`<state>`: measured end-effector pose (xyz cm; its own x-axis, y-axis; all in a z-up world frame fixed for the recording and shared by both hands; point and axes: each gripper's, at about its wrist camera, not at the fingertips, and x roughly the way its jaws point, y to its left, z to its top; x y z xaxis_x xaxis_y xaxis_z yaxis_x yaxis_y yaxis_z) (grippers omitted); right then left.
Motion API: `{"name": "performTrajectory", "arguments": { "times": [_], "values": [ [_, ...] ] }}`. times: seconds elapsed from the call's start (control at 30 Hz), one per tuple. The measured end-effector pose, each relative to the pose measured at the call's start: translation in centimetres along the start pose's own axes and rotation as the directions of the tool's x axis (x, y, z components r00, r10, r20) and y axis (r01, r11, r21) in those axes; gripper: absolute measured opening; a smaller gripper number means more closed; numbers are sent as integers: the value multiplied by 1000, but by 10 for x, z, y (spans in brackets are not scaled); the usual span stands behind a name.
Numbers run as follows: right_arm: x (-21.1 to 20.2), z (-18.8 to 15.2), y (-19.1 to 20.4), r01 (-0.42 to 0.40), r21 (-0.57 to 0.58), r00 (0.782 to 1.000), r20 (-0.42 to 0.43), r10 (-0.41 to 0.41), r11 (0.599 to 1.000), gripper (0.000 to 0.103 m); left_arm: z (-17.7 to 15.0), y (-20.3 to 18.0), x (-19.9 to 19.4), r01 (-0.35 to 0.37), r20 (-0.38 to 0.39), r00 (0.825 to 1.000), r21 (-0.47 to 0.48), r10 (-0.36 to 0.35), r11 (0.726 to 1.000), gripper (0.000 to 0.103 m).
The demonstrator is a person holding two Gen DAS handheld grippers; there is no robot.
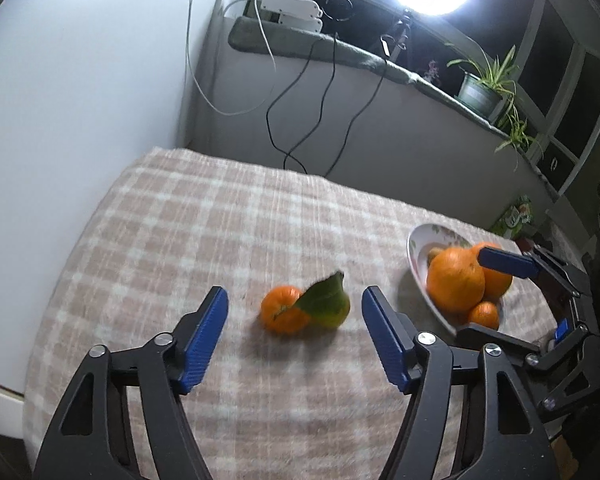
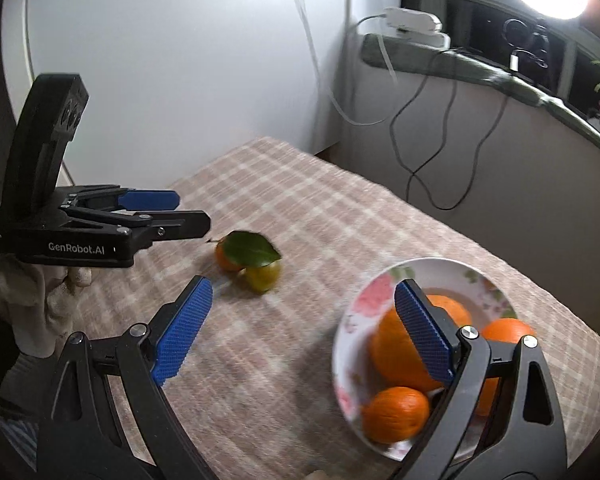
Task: Organize fruits
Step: 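Move both grippers back toward the leafy mandarin and green fruit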
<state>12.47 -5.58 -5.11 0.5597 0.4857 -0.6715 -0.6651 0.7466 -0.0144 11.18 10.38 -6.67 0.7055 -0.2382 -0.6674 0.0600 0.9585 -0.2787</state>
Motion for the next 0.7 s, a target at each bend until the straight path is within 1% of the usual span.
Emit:
{"name": "performTrajectory", "arguments": {
  "times": [0.1,0.17,0.2,0.27,0.3,0.33,0.4,0.47,0.53,0.6,0.7],
  "values": [
    [8,-1,11,-9,-23,1000,-18,8,1000,95,-8,0,4,10,-22,1000,10,-9,1000,61],
    [13,-1,17,-8,-41,1000,-29,7,999,95,-12,0,8,19,-37,999,17,-19,1000,56],
    [16,-2,20,-9,-47,999,-36,7,999,94,-13,0,9,21,-40,999,18,-20,1000,56],
    [22,-2,24,-9,-57,999,-51,6,998,92,-14,2,13,25,-46,999,12,-25,1000,54],
    [24,-2,25,-7,-60,998,-57,4,998,89,-14,3,14,30,-48,998,6,-29,1000,53],
    [26,-2,26,-9,-63,998,-65,5,998,87,-14,3,16,35,-50,998,3,-35,999,51],
    [30,-2,30,-11,-73,997,-76,5,997,87,-14,4,19,39,-55,998,5,-39,999,50],
    [36,-2,35,-6,-95,996,-91,-3,995,83,-13,5,21,39,-62,997,7,-39,999,50],
    [41,-2,37,-2,-106,994,-106,-10,994,76,-11,6,26,40,-71,997,5,-39,999,50],
    [47,-1,38,3,-104,993,-120,-15,995,73,-11,7,29,41,-78,996,8,-40,999,50],
    [56,0,39,3,-101,990,-140,-17,995,63,-11,7,35,40,-90,995,17,-38,999,50]
  ]
}}
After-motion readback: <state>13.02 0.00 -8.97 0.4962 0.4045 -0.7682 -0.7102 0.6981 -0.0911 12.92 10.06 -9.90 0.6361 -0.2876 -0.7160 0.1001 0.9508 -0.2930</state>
